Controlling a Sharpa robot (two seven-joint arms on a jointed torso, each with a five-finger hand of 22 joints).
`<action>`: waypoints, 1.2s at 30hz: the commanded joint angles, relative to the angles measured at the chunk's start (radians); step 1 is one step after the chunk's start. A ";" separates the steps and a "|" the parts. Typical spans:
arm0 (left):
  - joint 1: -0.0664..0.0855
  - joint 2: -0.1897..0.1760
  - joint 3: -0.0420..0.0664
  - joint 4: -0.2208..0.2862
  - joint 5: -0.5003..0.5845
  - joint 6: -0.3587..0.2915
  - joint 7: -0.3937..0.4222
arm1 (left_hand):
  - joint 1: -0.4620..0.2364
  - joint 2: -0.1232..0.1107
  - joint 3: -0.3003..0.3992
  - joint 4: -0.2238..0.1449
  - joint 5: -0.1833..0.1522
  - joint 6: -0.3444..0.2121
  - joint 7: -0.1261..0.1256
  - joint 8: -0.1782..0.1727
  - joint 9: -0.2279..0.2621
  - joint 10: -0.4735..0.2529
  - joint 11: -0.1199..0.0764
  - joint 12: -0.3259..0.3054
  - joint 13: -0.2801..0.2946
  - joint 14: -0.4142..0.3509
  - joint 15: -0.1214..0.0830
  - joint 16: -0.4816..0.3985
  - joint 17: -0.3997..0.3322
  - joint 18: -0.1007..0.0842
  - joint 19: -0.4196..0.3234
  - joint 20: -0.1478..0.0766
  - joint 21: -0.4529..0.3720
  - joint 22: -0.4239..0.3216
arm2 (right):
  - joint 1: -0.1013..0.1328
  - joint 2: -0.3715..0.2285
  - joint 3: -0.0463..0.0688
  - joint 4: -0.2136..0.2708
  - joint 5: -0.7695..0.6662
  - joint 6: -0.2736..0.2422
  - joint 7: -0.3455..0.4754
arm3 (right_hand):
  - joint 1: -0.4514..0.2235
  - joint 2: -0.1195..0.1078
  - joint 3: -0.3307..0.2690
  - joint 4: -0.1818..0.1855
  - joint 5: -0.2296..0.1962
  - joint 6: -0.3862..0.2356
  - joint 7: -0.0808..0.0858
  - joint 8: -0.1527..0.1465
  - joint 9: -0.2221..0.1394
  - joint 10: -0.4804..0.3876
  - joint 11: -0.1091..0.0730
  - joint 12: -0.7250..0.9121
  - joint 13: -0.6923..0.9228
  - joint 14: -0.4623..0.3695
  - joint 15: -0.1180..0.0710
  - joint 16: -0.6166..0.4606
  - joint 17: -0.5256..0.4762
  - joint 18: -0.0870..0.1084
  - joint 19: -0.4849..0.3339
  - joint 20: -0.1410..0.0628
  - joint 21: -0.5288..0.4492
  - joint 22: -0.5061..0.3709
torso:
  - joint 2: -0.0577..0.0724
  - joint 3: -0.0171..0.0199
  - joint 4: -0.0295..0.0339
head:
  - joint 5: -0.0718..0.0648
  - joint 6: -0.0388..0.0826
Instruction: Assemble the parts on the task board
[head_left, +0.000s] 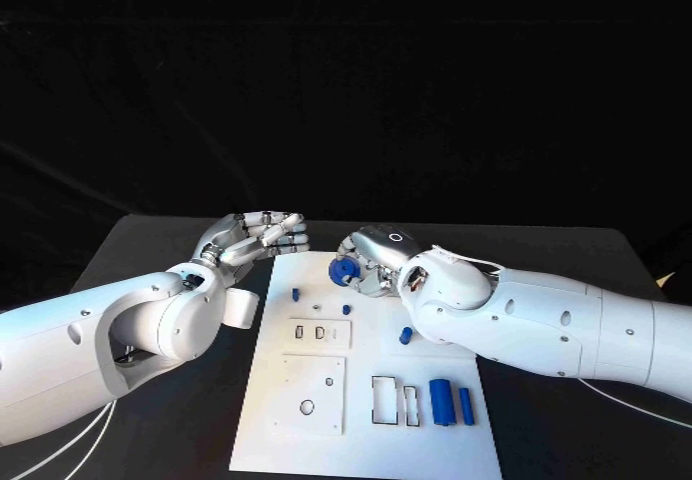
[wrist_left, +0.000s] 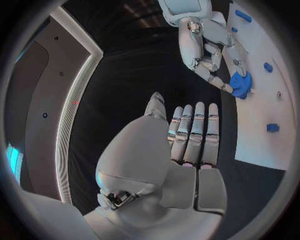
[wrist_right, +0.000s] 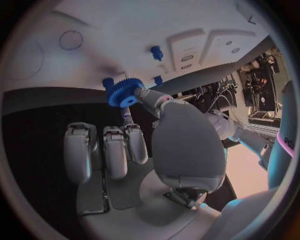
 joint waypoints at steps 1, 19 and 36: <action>0.001 0.003 0.001 0.003 0.002 0.016 0.006 | 0.000 0.012 -0.005 0.000 -0.006 -0.008 0.007 -0.007 0.001 -0.008 0.000 -0.005 0.001 -0.005 -0.001 -0.006 0.001 0.019 0.007 0.001 -0.006 -0.001 | -0.007 0.020 -0.001 -0.021 -0.033 0.008 -0.014 | -0.010 0.003 0.001 -0.004 -0.008 0.035 -0.027 -0.001 0.320 0.008 -0.001 0.005 0.122 0.106 -0.005 0.004 0.263 -0.017 0.019 -0.001 0.004 0.162 | 0.001 0.0012 0.0015 | 0.001 -0.003; 0.002 0.003 0.001 0.001 0.002 0.015 0.006 | 0.000 0.013 -0.006 0.000 -0.007 -0.008 0.006 -0.007 0.001 -0.009 0.000 -0.006 0.001 -0.006 -0.001 -0.008 0.001 0.019 0.007 0.001 -0.007 -0.002 | -0.040 0.068 -0.004 -0.087 -0.032 0.028 -0.004 | -0.019 0.000 0.000 -0.005 -0.015 0.029 -0.025 -0.005 0.318 0.006 0.000 0.002 0.120 0.106 -0.005 0.004 0.263 -0.017 0.017 -0.001 0.002 0.161 | -0.001 0.0027 -0.0014 | 0.004 -0.011; 0.002 0.002 0.001 0.000 0.002 0.015 0.005 | 0.000 0.014 -0.007 0.000 -0.009 -0.009 0.006 -0.008 0.002 -0.010 0.000 -0.006 0.001 -0.006 -0.001 -0.008 0.002 0.019 0.007 0.001 -0.007 -0.002 | -0.042 0.062 -0.005 -0.095 0.016 0.049 -0.006 | -0.106 -0.022 -0.114 0.046 -0.076 -0.104 0.021 -0.092 0.252 -0.046 0.043 -0.048 0.066 0.106 0.034 0.004 0.263 -0.015 0.011 0.035 -0.009 0.159 | -0.001 0.0028 -0.0012 | 0.005 -0.013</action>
